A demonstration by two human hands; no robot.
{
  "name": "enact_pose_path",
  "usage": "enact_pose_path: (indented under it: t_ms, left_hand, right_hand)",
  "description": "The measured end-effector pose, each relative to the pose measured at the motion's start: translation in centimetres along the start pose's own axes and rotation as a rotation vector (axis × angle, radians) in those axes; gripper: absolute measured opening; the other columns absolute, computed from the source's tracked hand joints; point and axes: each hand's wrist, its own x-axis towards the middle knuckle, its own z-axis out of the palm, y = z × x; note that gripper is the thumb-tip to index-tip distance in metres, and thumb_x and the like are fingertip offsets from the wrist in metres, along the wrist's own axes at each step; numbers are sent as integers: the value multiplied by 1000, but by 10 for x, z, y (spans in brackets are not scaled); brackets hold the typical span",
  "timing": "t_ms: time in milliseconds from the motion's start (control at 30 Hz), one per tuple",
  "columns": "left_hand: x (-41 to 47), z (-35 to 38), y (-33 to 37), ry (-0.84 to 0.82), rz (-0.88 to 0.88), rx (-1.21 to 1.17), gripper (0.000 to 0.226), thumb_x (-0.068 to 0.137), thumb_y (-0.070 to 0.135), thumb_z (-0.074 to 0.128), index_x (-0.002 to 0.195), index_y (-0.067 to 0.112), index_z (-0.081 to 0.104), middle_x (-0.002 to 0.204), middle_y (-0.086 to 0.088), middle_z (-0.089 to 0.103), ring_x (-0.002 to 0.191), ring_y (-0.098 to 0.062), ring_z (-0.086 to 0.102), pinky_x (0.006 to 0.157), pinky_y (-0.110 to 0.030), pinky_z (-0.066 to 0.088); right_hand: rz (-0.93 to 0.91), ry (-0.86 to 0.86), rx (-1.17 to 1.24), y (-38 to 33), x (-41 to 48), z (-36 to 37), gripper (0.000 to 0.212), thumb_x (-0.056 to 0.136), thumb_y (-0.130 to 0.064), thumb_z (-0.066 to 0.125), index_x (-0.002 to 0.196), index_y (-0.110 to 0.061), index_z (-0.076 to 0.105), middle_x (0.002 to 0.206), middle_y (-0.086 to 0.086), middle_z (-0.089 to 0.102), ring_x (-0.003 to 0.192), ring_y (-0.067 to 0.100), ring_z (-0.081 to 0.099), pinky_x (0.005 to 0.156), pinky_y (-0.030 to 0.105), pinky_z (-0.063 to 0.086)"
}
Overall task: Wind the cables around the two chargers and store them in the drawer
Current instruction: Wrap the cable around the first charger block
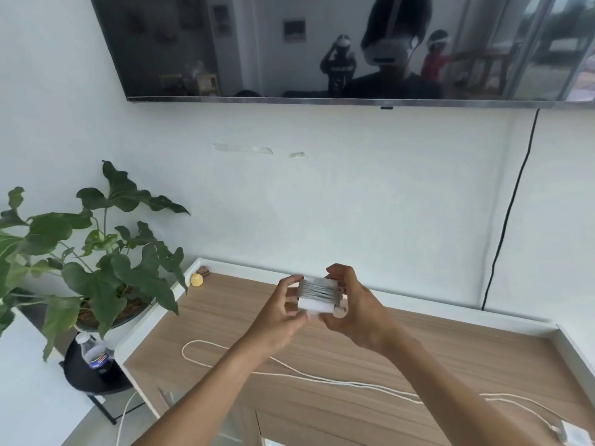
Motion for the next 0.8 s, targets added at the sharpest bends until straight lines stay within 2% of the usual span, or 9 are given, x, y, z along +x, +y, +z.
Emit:
enact_pose_path:
  t_ms: [67, 133, 200, 333, 433, 533, 633, 800]
  left_hand:
    - [16, -5, -2, -52, 50, 165, 71, 82, 7, 71, 137, 34, 35, 131, 5, 47, 112, -8, 57, 84, -19, 52]
    - [34, -8, -1, -98, 100, 305, 79, 76, 17, 78, 138, 38, 36, 136, 15, 41, 118, -3, 51, 91, -22, 50]
    - [49, -6, -2, -134, 129, 460, 75, 71, 23, 82, 133, 38, 43, 131, 22, 44, 117, 1, 48, 96, -24, 45]
    - [66, 4, -17, -124, 173, 666, 67, 65, 35, 83, 125, 30, 54, 115, 19, 54, 107, -1, 50, 95, -21, 43]
    - [70, 4, -34, -90, 227, 748, 67, 64, 36, 83, 126, 30, 55, 116, 18, 55, 105, -3, 49, 93, -17, 41]
    - [78, -5, -53, -65, 221, 806, 70, 65, 35, 81, 129, 25, 55, 121, 14, 56, 110, -7, 49, 97, -22, 42]
    - [82, -17, -69, -67, 193, 867, 71, 67, 38, 78, 131, 22, 52, 125, 10, 55, 113, -10, 48, 98, -25, 42]
    - [95, -50, -117, -56, 99, 906, 66, 69, 40, 76, 126, 22, 50, 120, 8, 52, 110, -12, 50, 92, -27, 42]
  right_hand:
    - [-2, -13, 7, 12, 5, -10, 72, 74, -23, 76, 127, -31, 28, 119, -14, 52, 109, 10, 55, 91, 28, 48]
    - [-2, -48, 2, 23, 10, -18, 70, 75, -24, 75, 125, -33, 27, 120, -16, 52, 109, 10, 55, 90, 27, 48]
    - [-5, -85, 1, 36, 14, -22, 67, 77, -23, 74, 123, -34, 28, 119, -18, 52, 110, 10, 55, 88, 25, 47]
    - [28, -180, -34, 67, 27, -17, 64, 78, -27, 71, 124, -38, 27, 125, -16, 53, 112, 13, 54, 90, 30, 47]
    - [28, -247, -99, 84, 39, 0, 66, 80, -25, 69, 134, -31, 32, 130, -12, 49, 111, 10, 49, 85, 18, 36]
    - [-4, -302, -143, 97, 59, 25, 68, 79, -18, 70, 139, -19, 37, 136, -5, 44, 121, 13, 44, 90, 11, 29]
    - [-49, -326, -212, 107, 73, 47, 68, 77, -20, 70, 138, -15, 40, 137, 1, 43, 127, 18, 36, 101, 17, 29]
    - [-64, -400, -328, 120, 110, 96, 68, 76, -27, 68, 137, -22, 40, 131, 0, 42, 123, 20, 35, 106, 34, 35]
